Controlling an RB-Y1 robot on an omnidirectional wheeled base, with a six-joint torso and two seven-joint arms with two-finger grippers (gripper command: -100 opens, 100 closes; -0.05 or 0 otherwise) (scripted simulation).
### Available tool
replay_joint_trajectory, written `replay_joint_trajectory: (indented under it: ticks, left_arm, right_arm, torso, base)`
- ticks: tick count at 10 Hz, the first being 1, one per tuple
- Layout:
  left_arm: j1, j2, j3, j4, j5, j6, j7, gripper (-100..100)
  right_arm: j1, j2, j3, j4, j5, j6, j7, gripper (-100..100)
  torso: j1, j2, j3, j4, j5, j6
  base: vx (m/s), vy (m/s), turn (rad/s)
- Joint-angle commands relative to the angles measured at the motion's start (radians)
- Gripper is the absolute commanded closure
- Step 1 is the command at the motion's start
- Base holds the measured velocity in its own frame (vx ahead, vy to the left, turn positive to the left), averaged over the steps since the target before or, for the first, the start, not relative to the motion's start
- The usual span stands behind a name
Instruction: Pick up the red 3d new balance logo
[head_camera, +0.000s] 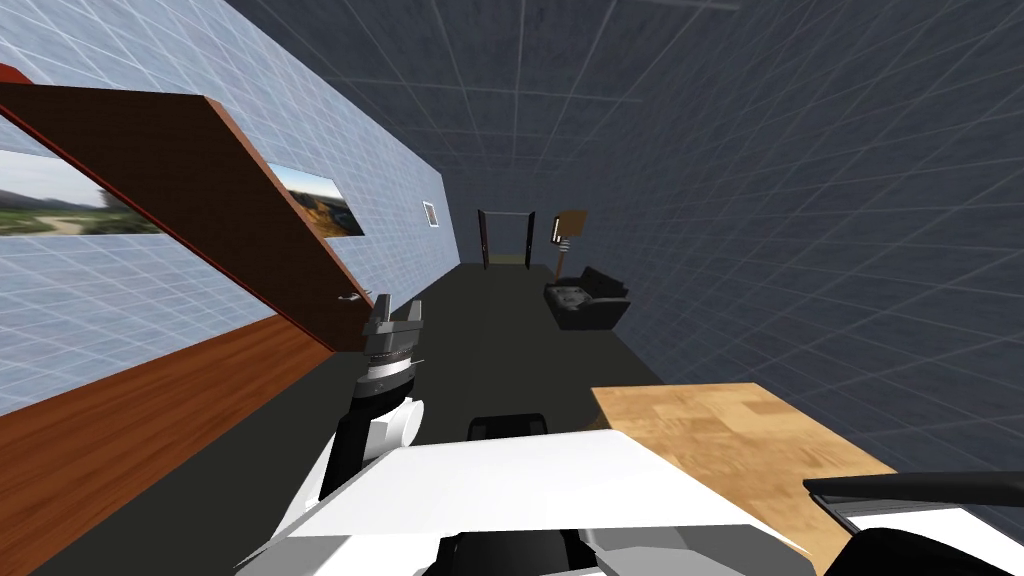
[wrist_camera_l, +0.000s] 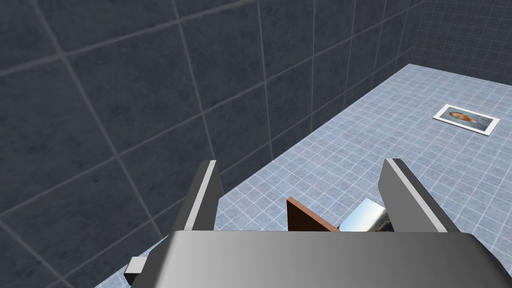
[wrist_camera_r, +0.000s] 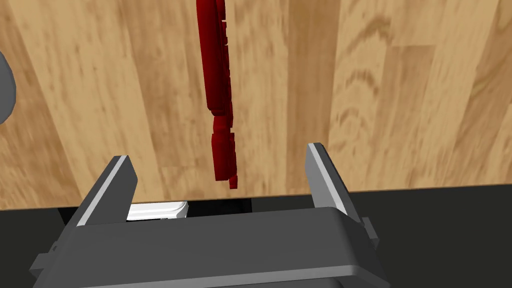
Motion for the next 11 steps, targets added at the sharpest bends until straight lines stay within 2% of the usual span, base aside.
replay_joint_trajectory:
  ticks: [1,2,6,7,8,9,10,11]
  left_arm:
    - [0.0,0.0,0.0,0.0,0.0,0.0,0.0,0]
    - [0.0,0.0,0.0,0.0,0.0,0.0,0.0,0]
    - [0.0,0.0,0.0,0.0,0.0,0.0,0.0,0]
    - [0.0,0.0,0.0,0.0,0.0,0.0,0.0,0]
    - [0.0,0.0,0.0,0.0,0.0,0.0,0.0,0]
    - [0.0,0.0,0.0,0.0,0.0,0.0,0.0,0]
    - [0.0,0.0,0.0,0.0,0.0,0.0,0.0,0]
    - [0.0,0.0,0.0,0.0,0.0,0.0,0.0,0]
  right_arm:
    - [0.0,0.0,0.0,0.0,0.0,0.0,0.0,-100]
    - [-0.002,0.002,0.001,0.002,0.0,-0.002,0.001,100]
    - [-0.002,0.002,0.0,0.001,-0.001,-0.001,0.0,100]
    - [-0.002,0.002,0.0,0.001,-0.001,-0.001,0.0,0]
    - [0.026,-0.025,-0.01,-0.026,0.0,0.002,-0.002,100]
    - [0.043,-0.038,-0.012,-0.029,0.007,0.015,-0.011,100]
    - [0.03,-0.029,-0.009,-0.022,0.004,0.007,-0.006,100]
    - [0.033,-0.031,-0.009,-0.024,0.005,0.008,-0.007,0]
  torso:
    - [0.0,0.0,0.0,0.0,0.0,0.0]
    - [0.001,-0.002,-0.001,0.0,0.0,0.0]
    - [0.001,-0.002,-0.001,0.0,-0.001,0.001]
    - [0.0,-0.002,-0.001,0.0,-0.001,0.001]
    - [0.0,-0.002,-0.001,0.0,-0.001,0.001]
    - [0.002,-0.003,-0.002,-0.001,0.0,0.001]
    - [0.003,-0.006,-0.003,-0.001,0.0,0.001]
    - [0.002,-0.005,-0.003,-0.001,0.0,0.001]
  base:
    - [-0.035,-0.017,0.009]
    - [-0.006,-0.003,-0.001]
    - [0.0,0.0,0.004]
    - [0.0,0.0,0.0]
    - [0.031,0.021,-0.044]
    - [0.074,0.032,-0.055]
    - [0.035,0.014,-0.01]
    - [0.005,0.003,0.003]
